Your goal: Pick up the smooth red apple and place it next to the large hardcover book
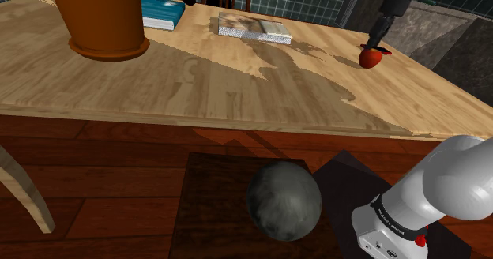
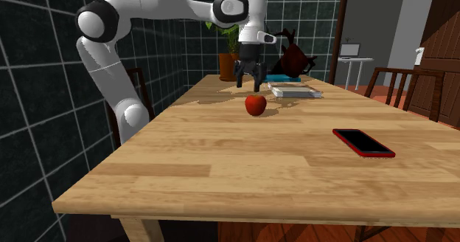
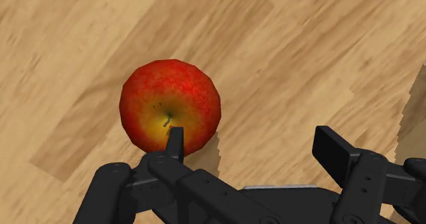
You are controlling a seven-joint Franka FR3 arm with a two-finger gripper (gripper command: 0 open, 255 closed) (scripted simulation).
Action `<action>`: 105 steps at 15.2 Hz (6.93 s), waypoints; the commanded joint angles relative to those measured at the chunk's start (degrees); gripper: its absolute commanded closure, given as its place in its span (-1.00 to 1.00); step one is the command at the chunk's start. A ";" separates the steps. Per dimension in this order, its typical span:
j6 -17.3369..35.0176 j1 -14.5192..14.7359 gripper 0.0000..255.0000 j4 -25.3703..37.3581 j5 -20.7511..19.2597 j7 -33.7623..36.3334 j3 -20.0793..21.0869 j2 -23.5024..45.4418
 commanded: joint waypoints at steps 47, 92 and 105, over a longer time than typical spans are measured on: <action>-8.26 -0.05 1.00 17.93 3.86 -11.68 -5.39 11.86; -8.66 10.80 1.00 33.42 13.68 7.86 2.68 29.32; 0.77 11.80 1.00 22.08 12.75 8.24 2.98 27.19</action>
